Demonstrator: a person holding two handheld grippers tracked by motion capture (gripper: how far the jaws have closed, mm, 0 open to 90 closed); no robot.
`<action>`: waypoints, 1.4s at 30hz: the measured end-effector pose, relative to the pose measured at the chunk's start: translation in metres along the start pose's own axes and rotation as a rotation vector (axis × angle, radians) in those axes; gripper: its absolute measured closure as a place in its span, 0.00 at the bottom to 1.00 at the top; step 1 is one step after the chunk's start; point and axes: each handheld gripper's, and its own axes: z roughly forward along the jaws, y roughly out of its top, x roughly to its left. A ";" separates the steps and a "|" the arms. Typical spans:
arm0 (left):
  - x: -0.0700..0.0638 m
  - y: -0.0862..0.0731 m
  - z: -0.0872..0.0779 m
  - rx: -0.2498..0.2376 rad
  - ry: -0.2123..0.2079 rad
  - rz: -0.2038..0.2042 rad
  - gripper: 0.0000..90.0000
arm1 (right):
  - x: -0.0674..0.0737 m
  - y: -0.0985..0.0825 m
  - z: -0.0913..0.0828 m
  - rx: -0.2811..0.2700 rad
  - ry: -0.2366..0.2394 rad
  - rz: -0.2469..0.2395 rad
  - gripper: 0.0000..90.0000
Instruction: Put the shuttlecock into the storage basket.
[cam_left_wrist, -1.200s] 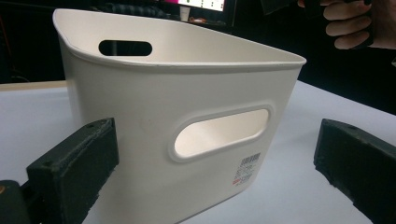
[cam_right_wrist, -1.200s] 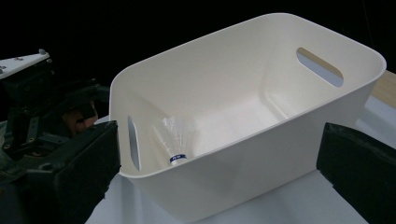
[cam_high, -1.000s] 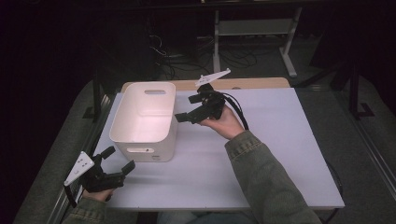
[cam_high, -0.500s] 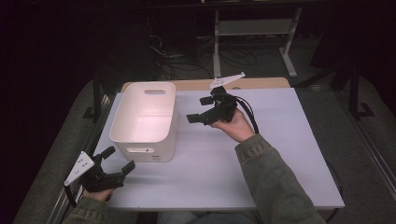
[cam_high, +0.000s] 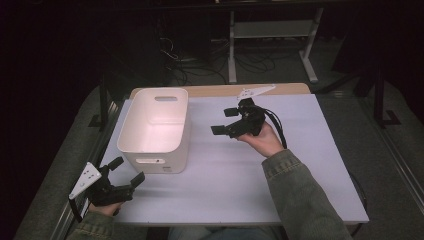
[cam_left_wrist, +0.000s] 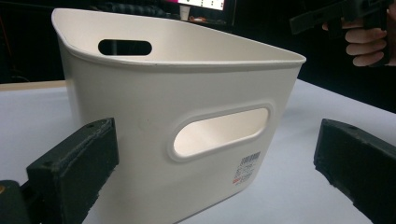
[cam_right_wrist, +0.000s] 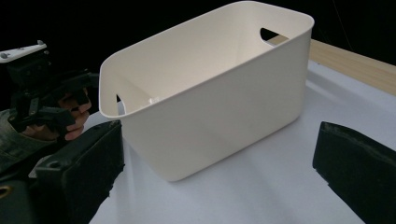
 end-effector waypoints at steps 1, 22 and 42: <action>0.000 0.000 0.000 -0.001 0.000 -0.003 0.00 | -0.001 -0.002 -0.001 0.003 -0.002 0.004 0.01; -0.001 0.000 0.000 -0.002 0.001 -0.002 0.00 | -0.008 -0.030 -0.025 -0.024 -0.033 0.026 0.01; -0.001 0.000 0.000 -0.003 0.000 -0.002 0.00 | -0.009 -0.066 -0.045 -0.044 -0.072 0.045 0.01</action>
